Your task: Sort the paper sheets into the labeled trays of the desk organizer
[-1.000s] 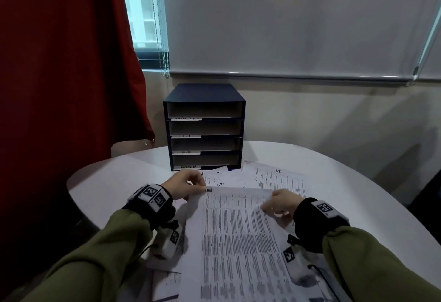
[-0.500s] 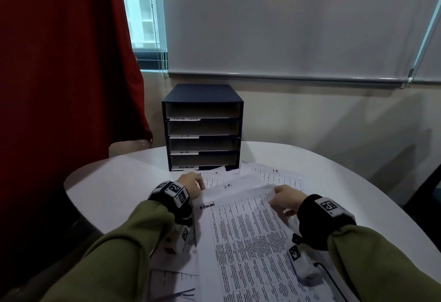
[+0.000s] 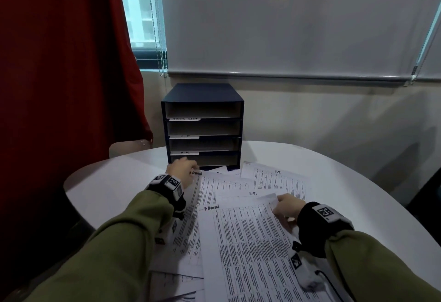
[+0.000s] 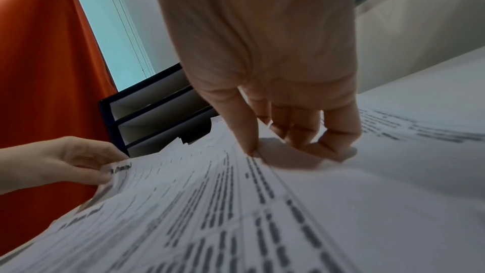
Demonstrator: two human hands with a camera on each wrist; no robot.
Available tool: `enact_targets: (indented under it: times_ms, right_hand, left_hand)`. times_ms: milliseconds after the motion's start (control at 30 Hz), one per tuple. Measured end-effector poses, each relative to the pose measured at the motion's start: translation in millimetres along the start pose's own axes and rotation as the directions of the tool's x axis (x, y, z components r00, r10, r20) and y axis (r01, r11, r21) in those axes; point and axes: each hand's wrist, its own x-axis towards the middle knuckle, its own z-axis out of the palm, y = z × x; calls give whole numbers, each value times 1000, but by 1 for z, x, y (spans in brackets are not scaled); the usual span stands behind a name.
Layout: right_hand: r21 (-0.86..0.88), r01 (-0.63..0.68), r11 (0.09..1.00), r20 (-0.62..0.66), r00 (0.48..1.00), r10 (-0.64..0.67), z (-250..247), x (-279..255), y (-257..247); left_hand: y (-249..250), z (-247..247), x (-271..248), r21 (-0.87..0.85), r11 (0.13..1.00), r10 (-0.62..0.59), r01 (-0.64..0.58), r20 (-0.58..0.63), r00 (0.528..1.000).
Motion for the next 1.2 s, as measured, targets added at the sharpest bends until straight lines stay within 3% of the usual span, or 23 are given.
enact_targets:
  times_ms: [67,133,200,233,300,333,400,500,600,667,700,767,833,967,1067,1133,1200]
  right_hand:
    - [17,12,1000,3,1000,-12,0,4,0]
    - [24,4,1000,1,1000,-4,0,5,1]
    - [52,6,999,-1,1000,-6,0,3,2]
    - [68,8,998,-8,1000,-8,-1,3,2]
    - [46,10,999,19,1000,-10,-2,1,3]
    - [45,8,999,31,999,-9,-3,1,5]
    - [81,-4,997,47,999,0,-5,0,8]
    - [164,5,986,17,1000,-8,-5,-5,9]
    - [286,48,957,17,998,-55,-6,-13,7]
    - [433,98,896,21,993,-118,-13,-20,3]
    - [517,144,844,4,985,-171,-19,-23,0]
    - [648,265,714,-81,956,-281,-34,-27,-6]
    - [714,356,603,-168,923,-347,-51,-34,-16]
    - [797,447,406,-255,858,-445,-80,-56,-41]
    - [773,502,387,-312,833,-457,-87,-61,-60]
    - [740,519,428,-338,837,-430,-84,-63,-71]
    - [716,527,459,-379,845,-378,-78,-64,-80]
  left_hand:
    - [-4,-3,-5,-153,987,22,-50,-181,983]
    - [-8,-2,-12,-451,892,-67,-35,-208,976]
    - [-10,1,-17,-715,690,-174,117,-6,985]
    - [-12,2,-18,-754,615,-185,228,143,972]
    - [-14,4,-23,-739,569,-126,360,355,927]
    - [-15,3,-25,-736,570,-124,366,363,923]
    - [-14,-4,-26,-738,592,-200,324,255,946]
    - [-5,-39,-29,-687,708,-324,166,-107,940]
    - [11,-83,-40,-680,724,-321,-115,-479,817]
    - [14,-108,-43,-695,671,-338,-257,-596,728]
    - [13,-119,-41,-721,618,-349,-314,-609,712]
    - [8,-136,-35,-779,491,-363,-391,-591,720]
    - [3,-146,-26,-816,433,-364,-384,-548,753]
    - [9,-138,-18,-910,316,-289,-269,-362,886]
    - [23,-118,-31,-971,228,-135,-71,-104,985]
    - [38,-107,-44,-986,167,-49,-8,-16,999]
    - [48,-97,-52,-992,129,-55,-13,-20,998]
